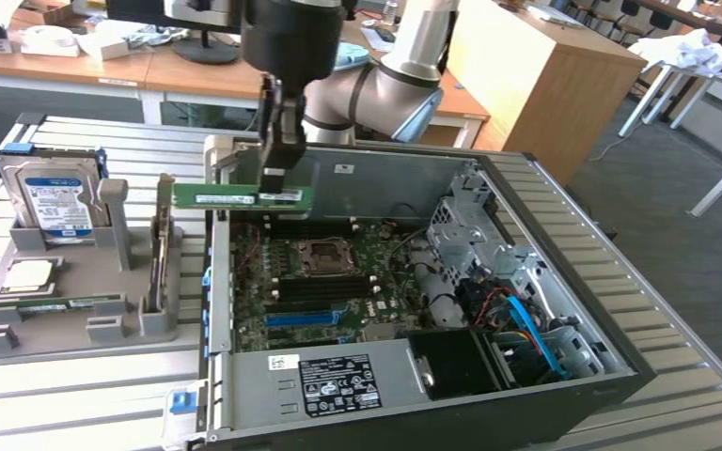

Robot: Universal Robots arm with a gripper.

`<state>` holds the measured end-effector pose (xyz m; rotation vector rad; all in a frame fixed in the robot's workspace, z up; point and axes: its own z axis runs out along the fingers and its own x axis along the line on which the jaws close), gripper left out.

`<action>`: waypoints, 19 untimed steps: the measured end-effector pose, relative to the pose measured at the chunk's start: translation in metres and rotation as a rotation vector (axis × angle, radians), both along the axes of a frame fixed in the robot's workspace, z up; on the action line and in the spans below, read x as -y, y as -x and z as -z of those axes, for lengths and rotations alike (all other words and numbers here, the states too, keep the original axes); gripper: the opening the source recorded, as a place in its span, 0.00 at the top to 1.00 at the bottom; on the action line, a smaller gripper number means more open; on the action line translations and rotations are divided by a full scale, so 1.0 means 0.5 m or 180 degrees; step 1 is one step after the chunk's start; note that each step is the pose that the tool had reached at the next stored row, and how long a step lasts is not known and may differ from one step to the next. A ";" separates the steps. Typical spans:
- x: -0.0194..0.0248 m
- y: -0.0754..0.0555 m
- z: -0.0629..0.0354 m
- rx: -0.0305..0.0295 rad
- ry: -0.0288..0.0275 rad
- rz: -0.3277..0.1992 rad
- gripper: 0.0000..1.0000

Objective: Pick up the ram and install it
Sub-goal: 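Pick up the ram and move it above insertion slot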

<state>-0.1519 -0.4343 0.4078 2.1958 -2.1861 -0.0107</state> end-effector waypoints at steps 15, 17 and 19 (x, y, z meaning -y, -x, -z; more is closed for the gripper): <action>0.0000 -0.087 0.000 0.0000 0.0000 0.0000 0.89; 0.0000 -0.098 0.000 -0.0001 0.0000 0.0000 0.89; 0.0000 -0.110 0.000 -0.0001 0.0000 0.0000 0.89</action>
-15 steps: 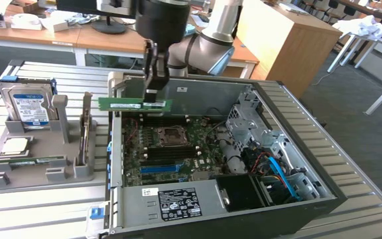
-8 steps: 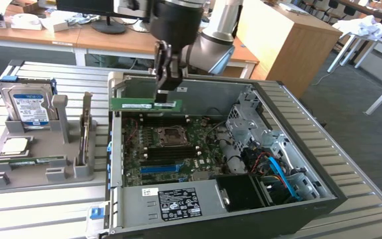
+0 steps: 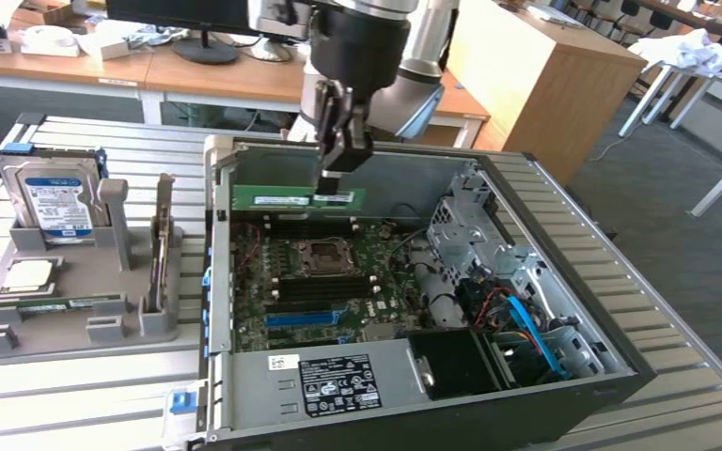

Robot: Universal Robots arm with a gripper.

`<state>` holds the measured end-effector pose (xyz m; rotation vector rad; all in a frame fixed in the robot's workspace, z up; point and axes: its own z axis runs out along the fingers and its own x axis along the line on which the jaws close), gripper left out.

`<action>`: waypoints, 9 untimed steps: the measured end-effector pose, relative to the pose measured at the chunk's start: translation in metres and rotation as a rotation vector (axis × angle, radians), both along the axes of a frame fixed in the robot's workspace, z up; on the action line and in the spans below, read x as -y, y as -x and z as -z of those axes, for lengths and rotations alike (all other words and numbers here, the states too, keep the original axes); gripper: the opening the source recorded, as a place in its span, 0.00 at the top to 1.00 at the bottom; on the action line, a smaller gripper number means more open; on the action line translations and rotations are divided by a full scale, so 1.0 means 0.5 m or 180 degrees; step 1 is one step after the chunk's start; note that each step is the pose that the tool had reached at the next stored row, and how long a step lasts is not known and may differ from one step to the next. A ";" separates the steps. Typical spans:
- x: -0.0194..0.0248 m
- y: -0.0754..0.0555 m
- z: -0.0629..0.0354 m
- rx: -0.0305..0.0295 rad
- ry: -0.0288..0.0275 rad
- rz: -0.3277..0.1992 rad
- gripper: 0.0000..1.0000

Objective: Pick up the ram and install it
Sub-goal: 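Pick up the ram and move it above insertion slot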

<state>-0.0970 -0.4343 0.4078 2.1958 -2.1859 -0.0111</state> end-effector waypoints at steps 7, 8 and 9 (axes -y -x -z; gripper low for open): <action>0.0000 -0.039 0.000 -0.0002 0.0000 0.0000 0.89; 0.0000 -0.045 0.000 -0.0002 0.0000 0.0000 0.89; 0.0000 -0.050 0.000 -0.0003 0.0000 0.0000 0.89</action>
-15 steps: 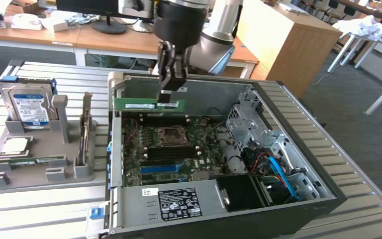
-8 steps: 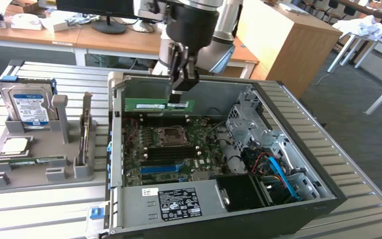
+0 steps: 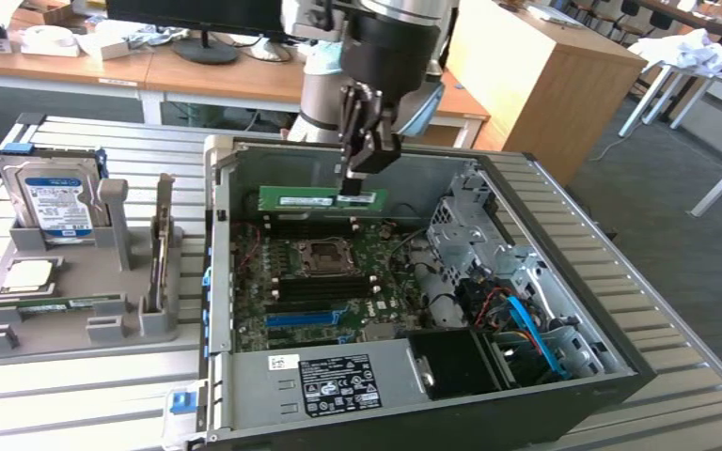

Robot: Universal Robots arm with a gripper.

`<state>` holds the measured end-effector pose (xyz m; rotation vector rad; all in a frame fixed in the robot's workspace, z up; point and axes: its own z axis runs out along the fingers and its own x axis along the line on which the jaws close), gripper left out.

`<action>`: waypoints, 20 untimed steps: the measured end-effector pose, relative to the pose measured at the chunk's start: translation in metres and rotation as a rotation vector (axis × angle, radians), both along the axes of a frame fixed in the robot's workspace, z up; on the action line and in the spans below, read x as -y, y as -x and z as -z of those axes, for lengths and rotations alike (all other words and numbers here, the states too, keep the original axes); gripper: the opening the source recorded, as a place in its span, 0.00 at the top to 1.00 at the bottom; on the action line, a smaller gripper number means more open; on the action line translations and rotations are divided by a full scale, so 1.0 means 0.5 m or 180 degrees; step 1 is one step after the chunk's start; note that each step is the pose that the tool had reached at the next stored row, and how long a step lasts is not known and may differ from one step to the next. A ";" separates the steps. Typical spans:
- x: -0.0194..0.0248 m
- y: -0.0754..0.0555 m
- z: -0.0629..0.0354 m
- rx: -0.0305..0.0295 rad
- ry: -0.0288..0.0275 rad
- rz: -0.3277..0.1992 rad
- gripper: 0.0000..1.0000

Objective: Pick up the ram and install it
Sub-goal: 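Pick up the ram and move it above insertion slot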

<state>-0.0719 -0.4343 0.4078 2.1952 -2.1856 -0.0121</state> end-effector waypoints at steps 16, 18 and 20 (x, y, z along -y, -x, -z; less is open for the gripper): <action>0.0001 -0.076 0.000 -0.0006 0.0000 0.0000 0.89; 0.0000 -0.076 0.000 -0.0006 0.0000 0.0000 0.89; 0.0000 -0.076 0.000 -0.0006 0.0000 0.0000 0.89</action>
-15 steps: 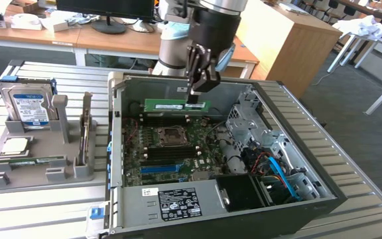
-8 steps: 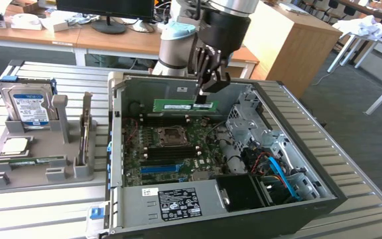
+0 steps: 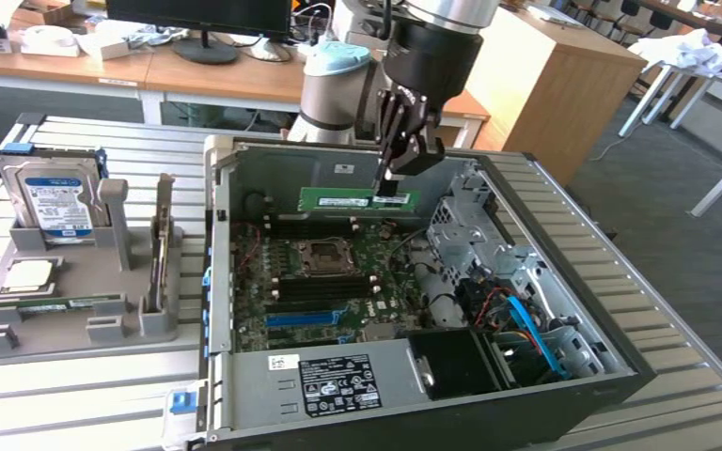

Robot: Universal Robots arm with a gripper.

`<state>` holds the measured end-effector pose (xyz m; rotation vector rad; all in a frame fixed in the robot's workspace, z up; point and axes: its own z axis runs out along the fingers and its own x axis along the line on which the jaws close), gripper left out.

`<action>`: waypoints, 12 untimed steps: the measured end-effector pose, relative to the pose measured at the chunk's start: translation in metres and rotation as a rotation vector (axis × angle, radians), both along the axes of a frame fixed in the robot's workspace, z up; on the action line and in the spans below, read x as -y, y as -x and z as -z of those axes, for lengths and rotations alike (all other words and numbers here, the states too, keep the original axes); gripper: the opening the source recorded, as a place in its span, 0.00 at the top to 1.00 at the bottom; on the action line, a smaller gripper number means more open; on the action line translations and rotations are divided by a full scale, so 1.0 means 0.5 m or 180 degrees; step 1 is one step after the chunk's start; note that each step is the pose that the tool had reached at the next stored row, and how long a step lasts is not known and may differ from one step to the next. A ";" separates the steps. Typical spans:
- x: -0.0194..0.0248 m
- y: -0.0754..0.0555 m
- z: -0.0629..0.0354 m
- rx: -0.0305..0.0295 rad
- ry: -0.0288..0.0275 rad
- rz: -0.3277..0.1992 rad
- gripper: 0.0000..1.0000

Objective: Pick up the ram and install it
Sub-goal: 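Pick up the ram and move it above insertion slot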

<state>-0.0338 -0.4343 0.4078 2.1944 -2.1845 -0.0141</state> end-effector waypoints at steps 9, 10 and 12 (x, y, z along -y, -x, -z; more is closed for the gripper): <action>0.0000 0.000 0.010 0.0000 -0.0004 0.0000 0.89; 0.0000 0.000 0.012 0.0001 -0.0004 0.0000 0.89; 0.0000 0.000 0.017 0.0001 -0.0004 0.0000 0.89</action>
